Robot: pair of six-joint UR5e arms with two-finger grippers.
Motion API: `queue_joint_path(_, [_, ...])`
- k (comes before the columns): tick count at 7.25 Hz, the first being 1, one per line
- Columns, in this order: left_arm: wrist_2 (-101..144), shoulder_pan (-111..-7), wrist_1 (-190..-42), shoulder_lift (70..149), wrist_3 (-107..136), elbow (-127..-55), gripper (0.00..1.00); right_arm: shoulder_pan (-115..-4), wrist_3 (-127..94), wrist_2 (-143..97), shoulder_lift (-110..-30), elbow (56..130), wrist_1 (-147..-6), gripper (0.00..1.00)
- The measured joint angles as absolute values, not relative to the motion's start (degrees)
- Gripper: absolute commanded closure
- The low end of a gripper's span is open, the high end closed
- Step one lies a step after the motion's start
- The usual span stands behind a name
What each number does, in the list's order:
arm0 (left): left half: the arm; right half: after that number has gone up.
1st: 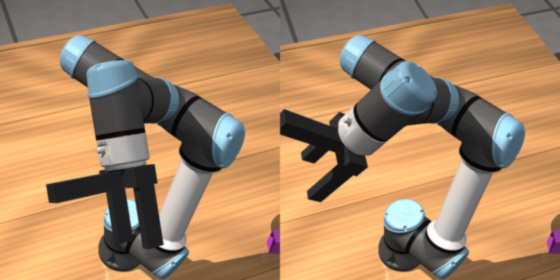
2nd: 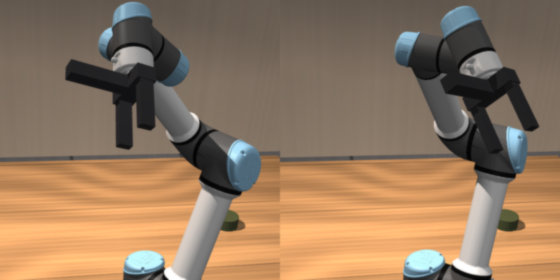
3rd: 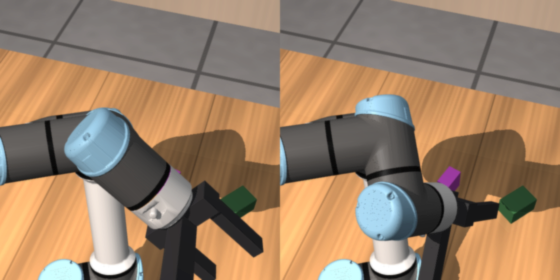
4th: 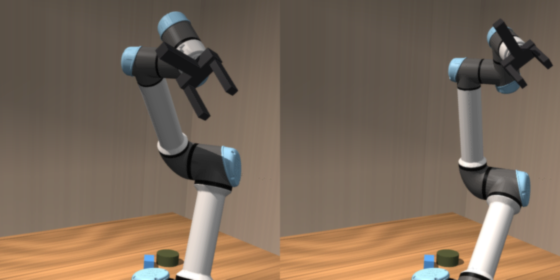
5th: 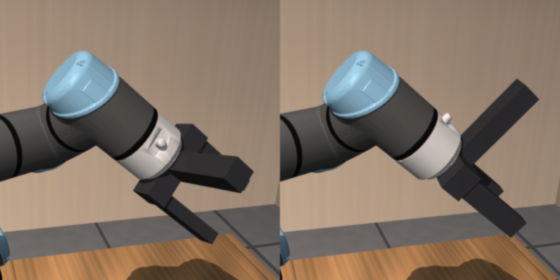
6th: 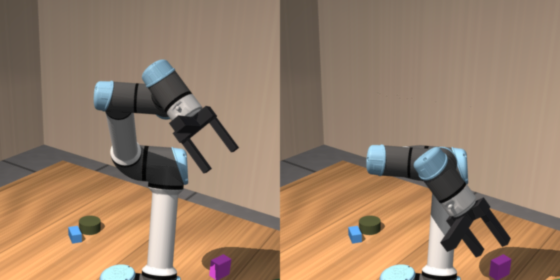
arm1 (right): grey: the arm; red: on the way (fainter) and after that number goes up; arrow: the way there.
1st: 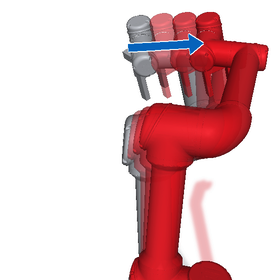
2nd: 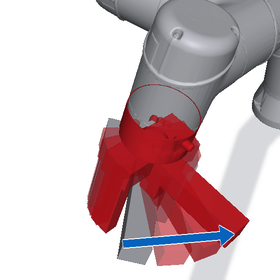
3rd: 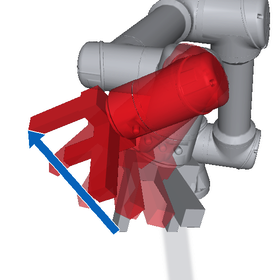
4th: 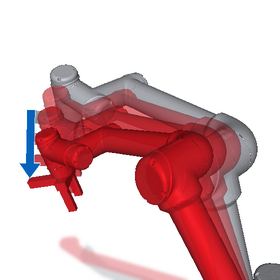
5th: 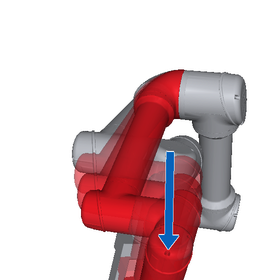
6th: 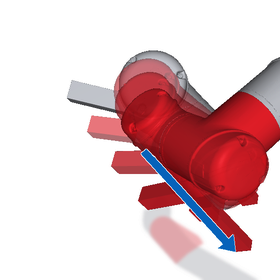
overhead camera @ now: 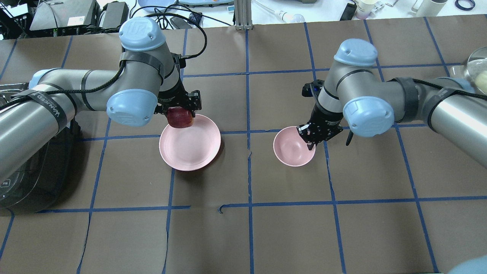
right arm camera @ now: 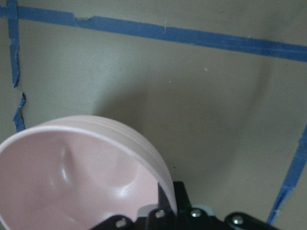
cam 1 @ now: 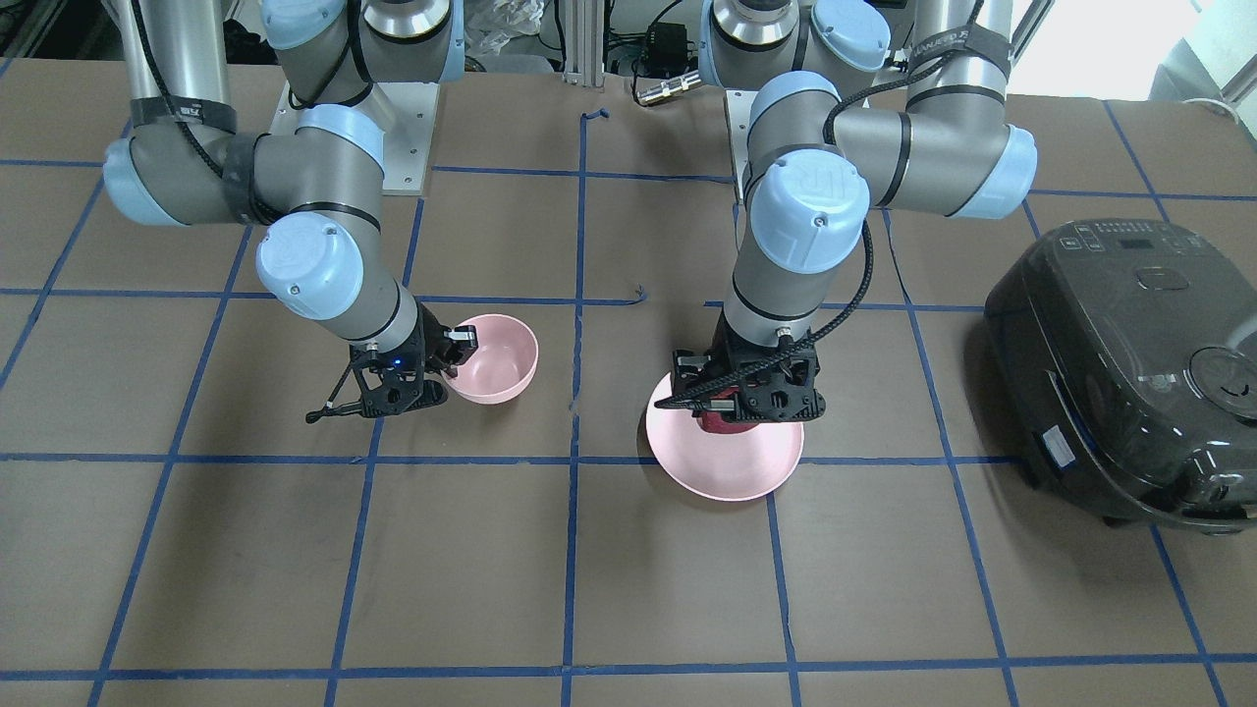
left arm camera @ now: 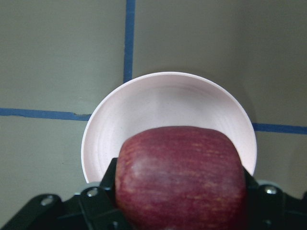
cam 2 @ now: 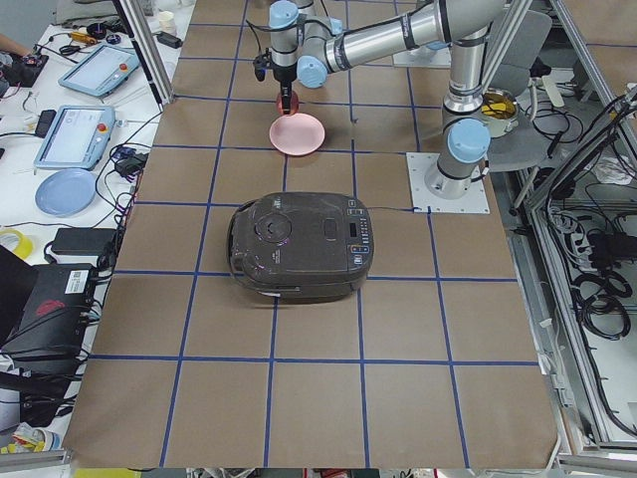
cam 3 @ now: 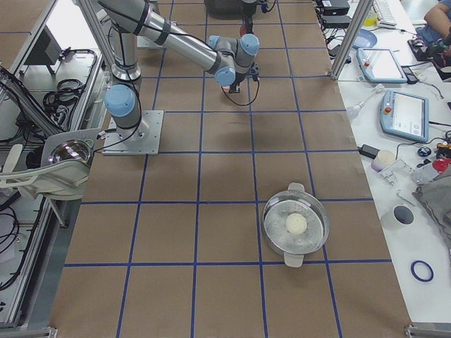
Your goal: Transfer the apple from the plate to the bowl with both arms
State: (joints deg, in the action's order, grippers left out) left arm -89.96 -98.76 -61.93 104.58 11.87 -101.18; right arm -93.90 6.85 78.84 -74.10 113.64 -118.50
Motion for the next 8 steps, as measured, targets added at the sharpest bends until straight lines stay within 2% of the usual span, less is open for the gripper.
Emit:
queue_joint_path(1, [-89.7, -99.8, -62.35, 104.14, 12.38, -101.15, 0.84, -94.17, 6.68, 78.46, -73.81, 114.56, -119.71, 0.14])
queue_joint_path(2, [-89.45, -100.31, -62.38, 104.3, 13.0, -101.13, 0.84, -94.26, 6.62, 78.35, -73.68, 114.94, -120.1, 0.0])
queue_joint_path(5, [-87.05, -100.69, -61.74, 104.9, 16.31, -100.74, 0.84, -94.14, 6.5, 79.04, -74.41, 113.75, -119.54, 0.0])
queue_joint_path(8, [-85.86, -104.47, -60.73, 105.25, 22.97, -99.42, 0.83, -91.1, 6.61, 83.15, -78.44, 104.13, -109.13, 0.0])
